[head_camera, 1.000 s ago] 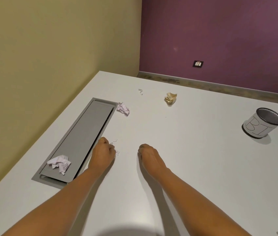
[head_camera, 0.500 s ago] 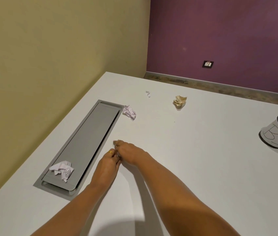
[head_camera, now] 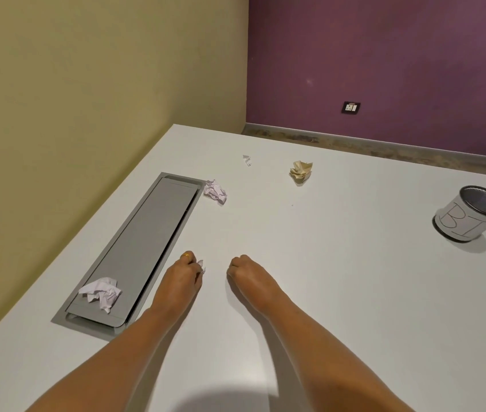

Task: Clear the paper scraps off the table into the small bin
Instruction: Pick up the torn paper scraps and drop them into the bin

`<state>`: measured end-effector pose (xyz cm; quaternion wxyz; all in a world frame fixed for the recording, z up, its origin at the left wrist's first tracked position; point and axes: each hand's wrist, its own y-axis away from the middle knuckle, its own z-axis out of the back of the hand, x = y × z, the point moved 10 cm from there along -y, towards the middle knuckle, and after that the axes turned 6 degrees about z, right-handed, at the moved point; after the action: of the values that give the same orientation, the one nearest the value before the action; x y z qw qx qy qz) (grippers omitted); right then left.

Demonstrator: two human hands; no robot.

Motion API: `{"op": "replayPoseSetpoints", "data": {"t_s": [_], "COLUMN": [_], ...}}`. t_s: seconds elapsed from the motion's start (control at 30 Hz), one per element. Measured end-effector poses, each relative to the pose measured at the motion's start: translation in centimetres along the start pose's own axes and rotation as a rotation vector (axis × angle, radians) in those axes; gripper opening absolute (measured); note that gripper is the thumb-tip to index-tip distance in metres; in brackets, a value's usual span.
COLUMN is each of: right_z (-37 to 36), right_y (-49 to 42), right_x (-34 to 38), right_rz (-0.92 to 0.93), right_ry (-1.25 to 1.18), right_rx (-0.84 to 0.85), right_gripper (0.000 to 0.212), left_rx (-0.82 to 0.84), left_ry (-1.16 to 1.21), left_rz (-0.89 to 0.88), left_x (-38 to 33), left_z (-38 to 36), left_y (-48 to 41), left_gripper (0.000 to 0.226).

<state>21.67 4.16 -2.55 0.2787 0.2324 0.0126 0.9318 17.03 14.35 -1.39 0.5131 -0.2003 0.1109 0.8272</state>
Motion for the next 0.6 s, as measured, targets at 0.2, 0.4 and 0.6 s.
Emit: {"op": "replayPoseSetpoints", "data": {"t_s": [0.2,0.4,0.6], "right_z": [0.8,2.4,6.8], "right_y": [4.2,8.5,13.7], "right_x": [-3.1,-7.2,-14.8], "right_rz": [-0.044,-0.123,-0.241], "right_ry": [0.085,-0.005,0.134], "right_rx": [-0.092,-0.060,-0.155], "right_gripper": [0.024,0.022,0.022], "left_rx": [0.005,0.064,0.179], "left_ry": [0.062,0.139,0.179], "left_rz": [0.086,0.069,-0.084], "left_x": [-0.5,-5.2,-15.3], "left_z": [-0.1,-1.3,-4.7], "left_y": [0.8,0.3,-1.3], "left_gripper": [0.036,0.028,0.023]}}
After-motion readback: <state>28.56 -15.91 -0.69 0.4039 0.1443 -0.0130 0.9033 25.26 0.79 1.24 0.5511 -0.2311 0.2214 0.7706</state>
